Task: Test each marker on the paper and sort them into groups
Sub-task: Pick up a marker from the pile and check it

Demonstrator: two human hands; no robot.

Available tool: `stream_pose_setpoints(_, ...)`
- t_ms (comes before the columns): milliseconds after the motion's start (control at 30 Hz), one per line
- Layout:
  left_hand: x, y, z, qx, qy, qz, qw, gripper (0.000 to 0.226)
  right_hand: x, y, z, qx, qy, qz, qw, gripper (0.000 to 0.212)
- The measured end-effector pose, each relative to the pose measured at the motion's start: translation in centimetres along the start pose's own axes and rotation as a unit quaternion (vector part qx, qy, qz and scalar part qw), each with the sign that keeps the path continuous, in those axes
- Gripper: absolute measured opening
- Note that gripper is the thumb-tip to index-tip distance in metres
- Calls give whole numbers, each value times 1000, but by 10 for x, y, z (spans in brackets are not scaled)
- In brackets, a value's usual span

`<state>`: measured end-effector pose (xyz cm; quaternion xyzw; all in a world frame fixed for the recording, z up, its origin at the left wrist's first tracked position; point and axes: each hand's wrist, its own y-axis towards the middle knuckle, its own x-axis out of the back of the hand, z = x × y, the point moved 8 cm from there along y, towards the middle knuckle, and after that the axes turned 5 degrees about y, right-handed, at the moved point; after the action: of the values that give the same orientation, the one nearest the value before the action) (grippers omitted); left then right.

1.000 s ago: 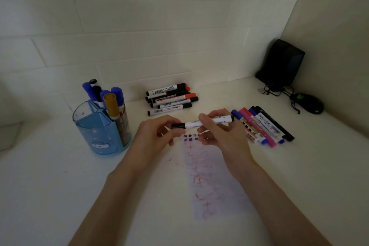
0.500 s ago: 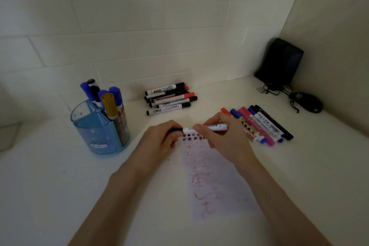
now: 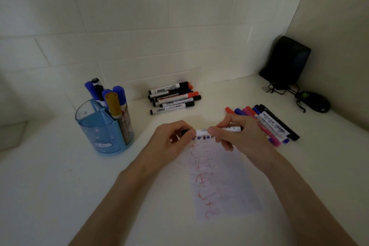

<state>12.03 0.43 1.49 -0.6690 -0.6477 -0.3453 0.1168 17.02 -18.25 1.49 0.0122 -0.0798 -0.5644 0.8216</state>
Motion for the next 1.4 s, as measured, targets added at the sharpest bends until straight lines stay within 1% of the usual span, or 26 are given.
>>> stream_pose_setpoints(67, 1, 0, 2, 13, -34, 11, 999, 20, -2, -1, 1, 9, -3, 13, 1000, 22)
stream_pose_setpoints(100, 1, 0, 3, 24, -47, 12, 999, 28, -4, -1, 3, 12, -4, 18, 1000, 19)
stream_pose_setpoints(133, 0, 2, 5, 44, -84, 5, 996, 37, -6, -1, 3, 14, -4, 22, 1000, 16)
stream_pose_setpoints(167, -1, 5, 9, 76, -157, -9, 985, 45, -9, -2, 4, 16, -9, 24, 1000, 14)
stream_pose_setpoints(200, -4, 9, 14, 115, -264, -20, 957, 52, -13, -3, 6, 19, -19, 26, 999, 13)
stream_pose_setpoints(233, -11, 12, 18, 152, -377, -21, 913, 58, -18, -3, 8, 27, -28, 30, 999, 11)
stream_pose_setpoints(267, -17, 14, 20, 180, -475, -18, 861, 62, -26, -4, 10, 39, -30, 37, 998, 9)
stream_pose_setpoints(300, -21, 15, 21, 199, -538, -14, 819, 64, -33, -5, 12, 55, -28, 45, 997, 9)
stream_pose_setpoints(333, -24, 16, 22, 206, -573, -13, 793, 65, -39, -5, 14, 72, -29, 49, 996, 10)
stream_pose_setpoints(367, -25, 16, 22, 205, -580, -13, 788, 65, -44, -6, 15, 86, -35, 47, 995, 11)
stream_pose_setpoints(433, -26, 15, 23, 199, -558, -9, 806, 65, -48, -6, 15, 104, -47, 33, 993, 12)
stream_pose_setpoints(567, -25, 13, 24, 178, -512, 4, 840, 60, -51, -6, 6, 94, -45, 18, 994, 11)
stream_pose_setpoints(767, -21, 10, 26, 166, -453, -30, 875, 51, -54, -8, 4, 97, -27, 23, 995, 8)
stream_pose_setpoints(867, -20, 9, 25, 157, -419, -33, 893, 50, -55, -9, 5, 103, -12, 28, 994, 14)
stream_pose_setpoints(933, -18, 8, 24, 147, -412, -38, 898, 47, -56, -10, 6, 107, -2, 27, 994, 20)
stream_pose_setpoints(967, -16, 8, 22, 136, -408, -41, 902, 44, -57, -11, 6, 107, -1, 30, 994, 20)
stream_pose_setpoints(1067, -12, 9, 11, 81, -391, -23, 916, 28, -56, -11, 5, 85, 13, 59, 995, 7)
stream_pose_setpoints(1100, -13, 9, 7, 67, -384, -7, 921, 26, -54, -10, 4, 75, 15, 65, 995, 7)
stream_pose_setpoints(1167, -17, 11, -1, 53, -368, 14, 928, 33, -44, -8, 6, 58, 6, 63, 996, 11)
stream_pose_setpoints(1233, -17, 12, -5, 43, -346, 15, 937, 40, -37, -9, 6, 50, -5, 51, 997, 13)
stream_pose_setpoints(1300, -11, 14, -4, 42, -337, 8, 940, 34, -29, -9, 5, 38, -11, 34, 999, 13)
stream_pose_setpoints(1333, -7, 15, -3, 49, -356, 3, 933, 29, -24, -8, 5, 36, -15, 25, 999, 14)
stream_pose_setpoints(1367, -5, 15, 0, 70, -394, -2, 916, 34, -21, -7, 7, 39, -20, 23, 999, 15)
stream_pose_setpoints(1400, -3, 15, 3, 92, -425, -5, 901, 46, -21, -7, 8, 41, -22, 27, 999, 15)
